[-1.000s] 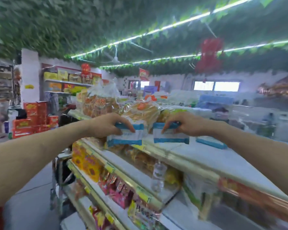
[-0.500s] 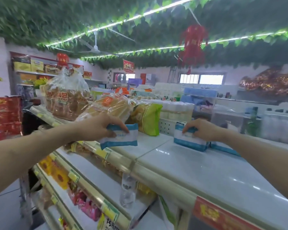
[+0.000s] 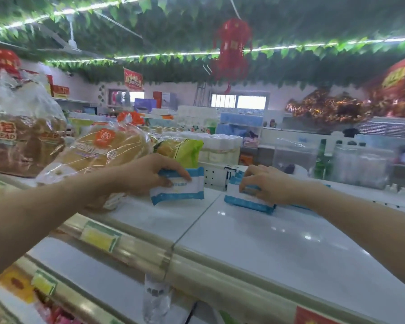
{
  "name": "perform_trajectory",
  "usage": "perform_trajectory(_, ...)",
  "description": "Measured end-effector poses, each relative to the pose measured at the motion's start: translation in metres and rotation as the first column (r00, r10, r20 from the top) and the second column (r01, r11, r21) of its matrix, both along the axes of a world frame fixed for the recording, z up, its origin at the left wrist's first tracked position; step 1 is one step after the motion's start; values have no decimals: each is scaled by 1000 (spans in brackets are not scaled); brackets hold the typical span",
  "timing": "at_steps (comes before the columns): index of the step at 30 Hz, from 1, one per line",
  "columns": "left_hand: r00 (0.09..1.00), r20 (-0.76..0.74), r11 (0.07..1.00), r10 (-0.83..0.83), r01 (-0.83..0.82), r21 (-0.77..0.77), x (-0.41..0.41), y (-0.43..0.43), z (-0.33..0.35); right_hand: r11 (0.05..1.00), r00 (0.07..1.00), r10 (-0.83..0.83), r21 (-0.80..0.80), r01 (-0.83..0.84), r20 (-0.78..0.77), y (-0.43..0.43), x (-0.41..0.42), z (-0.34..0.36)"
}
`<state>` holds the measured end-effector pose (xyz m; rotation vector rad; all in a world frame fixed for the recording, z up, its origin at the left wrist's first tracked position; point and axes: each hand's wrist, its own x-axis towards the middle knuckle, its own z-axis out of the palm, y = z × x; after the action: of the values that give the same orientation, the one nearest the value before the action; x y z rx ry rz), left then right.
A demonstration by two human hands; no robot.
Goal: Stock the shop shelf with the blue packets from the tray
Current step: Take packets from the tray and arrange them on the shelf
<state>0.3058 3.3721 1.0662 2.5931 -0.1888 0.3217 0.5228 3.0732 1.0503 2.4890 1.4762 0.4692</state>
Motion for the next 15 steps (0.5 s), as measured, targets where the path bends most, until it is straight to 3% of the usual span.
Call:
perform_trajectory(4, 993, -18, 993, -116, 116, -34, 32, -8, -7, 999, 1000, -5, 36, 6, -15, -3, -11, 2)
perform_trajectory(9, 964, -20, 962, -264, 265, 65, 90, -37, -15, 976, 997, -77, 200, 81, -28, -34, -14, 7)
perform_trajectory(15, 939, 29, 939, -342, 341, 31, 144, -80, -27, 946, 990, -143, 295, 132, 18, -81, -27, 16)
